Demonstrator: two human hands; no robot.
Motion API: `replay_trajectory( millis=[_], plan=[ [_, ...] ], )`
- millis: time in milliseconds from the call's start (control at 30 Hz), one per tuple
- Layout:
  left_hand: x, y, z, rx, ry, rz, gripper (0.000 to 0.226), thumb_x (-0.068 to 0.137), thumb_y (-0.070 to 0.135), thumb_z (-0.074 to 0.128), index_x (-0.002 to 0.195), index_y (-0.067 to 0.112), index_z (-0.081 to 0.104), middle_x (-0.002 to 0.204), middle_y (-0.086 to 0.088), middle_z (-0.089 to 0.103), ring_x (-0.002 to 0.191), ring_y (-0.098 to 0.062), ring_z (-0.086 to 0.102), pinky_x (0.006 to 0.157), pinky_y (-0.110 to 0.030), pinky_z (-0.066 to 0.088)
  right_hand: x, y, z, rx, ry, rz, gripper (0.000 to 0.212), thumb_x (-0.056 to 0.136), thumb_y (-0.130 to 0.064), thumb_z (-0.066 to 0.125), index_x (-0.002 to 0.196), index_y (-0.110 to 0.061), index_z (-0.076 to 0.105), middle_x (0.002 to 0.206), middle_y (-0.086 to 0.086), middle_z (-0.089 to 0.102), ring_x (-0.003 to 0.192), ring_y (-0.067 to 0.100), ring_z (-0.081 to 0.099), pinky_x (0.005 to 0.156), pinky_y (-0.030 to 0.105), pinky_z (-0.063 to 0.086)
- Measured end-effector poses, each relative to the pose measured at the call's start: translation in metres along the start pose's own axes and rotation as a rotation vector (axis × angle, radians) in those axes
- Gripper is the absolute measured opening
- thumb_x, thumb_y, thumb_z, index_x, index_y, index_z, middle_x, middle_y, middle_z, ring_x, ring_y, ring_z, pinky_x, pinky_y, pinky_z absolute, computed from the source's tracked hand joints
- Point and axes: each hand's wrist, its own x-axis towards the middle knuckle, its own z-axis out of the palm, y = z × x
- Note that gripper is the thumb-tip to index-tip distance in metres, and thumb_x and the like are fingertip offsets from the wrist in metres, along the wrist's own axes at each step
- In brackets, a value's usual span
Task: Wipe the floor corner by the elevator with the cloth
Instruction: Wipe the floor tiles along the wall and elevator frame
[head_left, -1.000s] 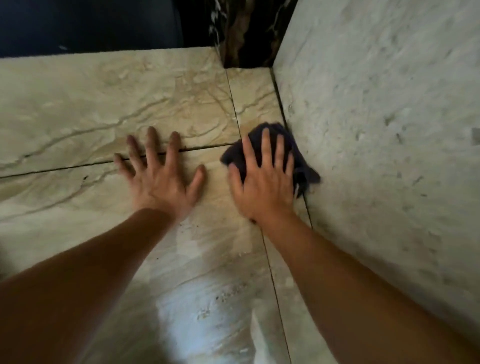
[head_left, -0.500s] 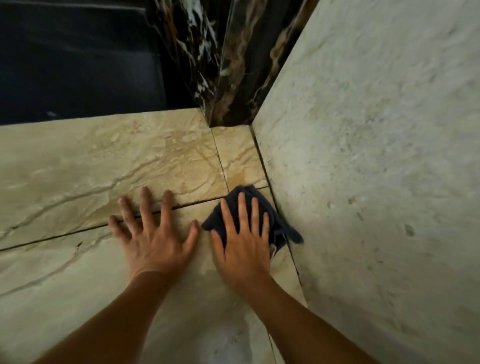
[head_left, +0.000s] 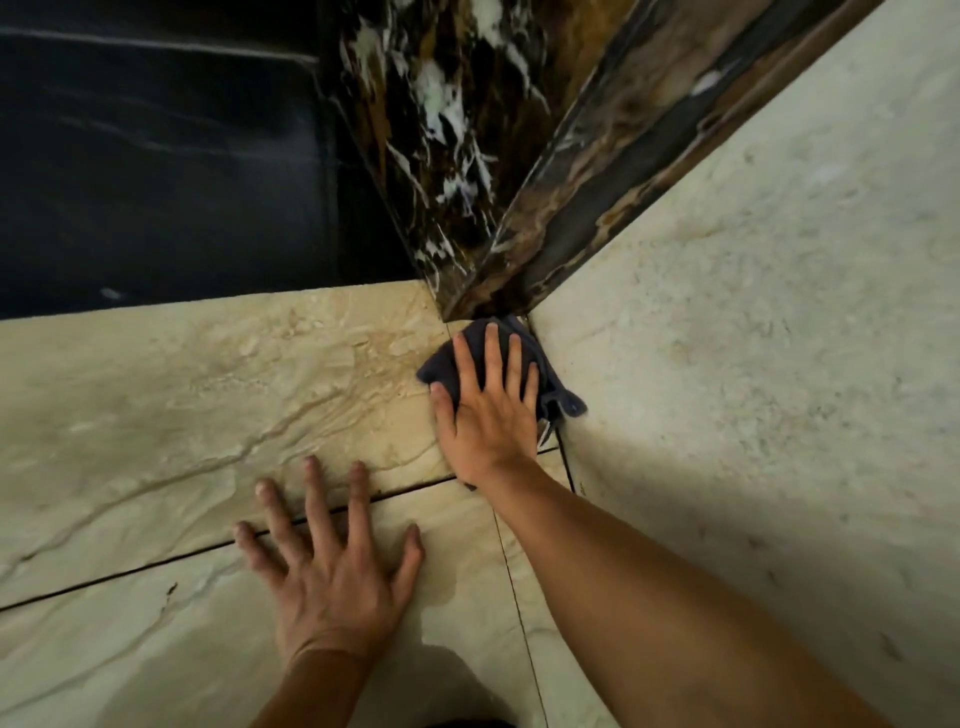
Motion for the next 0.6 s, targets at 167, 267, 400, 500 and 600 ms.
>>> replay_trajectory(
  millis=[167,267,400,500,600],
  plan=[
    [-0.006,-0.002,-0.016,-0.072,-0.075,0.000,0.082,0.078,0.069,0.044,0.148,0.026,0.046,0.162,-0.019,0.030,0.149,-0.052,0.014,0.116,-0.069,0.009,-0.025,-0.009,-0.007,-0.025,-0.076,-0.038,0.068,0.099,-0.058,0.012,0.159,-0.029,0.001,0.169,0.009,-0.006,0.154,0.034,-0.008,0.122,0.058,0.000],
    [0.026,-0.016,-0.030,-0.137,0.002,-0.040,0.075,0.079,0.065,0.042,0.141,0.025,0.051,0.157,-0.023,0.031,0.144,-0.048,0.024,0.114,-0.066,0.017,-0.072,-0.033,0.001,-0.024,-0.068,-0.161,0.067,0.100,-0.055,0.025,0.159,-0.028,0.010,0.168,0.011,0.004,0.154,0.037,0.003,0.119,0.061,0.013],
    [0.117,-0.051,-0.059,-0.121,0.078,-0.085,0.083,0.083,0.068,0.024,0.154,0.026,0.030,0.166,-0.020,0.012,0.153,-0.042,0.002,0.121,-0.058,0.001,-0.045,-0.090,0.007,0.017,-0.015,-0.214,0.067,0.098,-0.056,0.028,0.157,-0.027,0.019,0.167,0.011,0.014,0.153,0.036,0.010,0.117,0.058,0.009],
    [0.179,-0.085,-0.080,-0.092,0.174,-0.141,0.082,0.088,0.069,0.024,0.158,0.026,0.022,0.168,-0.018,0.006,0.154,-0.041,-0.004,0.121,-0.057,-0.002,0.038,-0.132,-0.006,0.054,0.012,-0.332,0.066,0.098,-0.057,0.023,0.158,-0.029,0.015,0.168,0.009,0.008,0.155,0.033,0.001,0.121,0.058,0.002],
    [0.216,-0.107,-0.095,0.042,0.152,-0.180,0.083,0.089,0.070,0.028,0.159,0.028,0.017,0.169,-0.016,0.003,0.153,-0.045,-0.004,0.121,-0.060,0.002,0.111,-0.159,-0.020,0.032,0.015,-0.315,0.066,0.098,-0.055,0.023,0.159,-0.031,0.012,0.170,0.006,0.002,0.155,0.031,-0.004,0.122,0.056,-0.001]
  ],
)
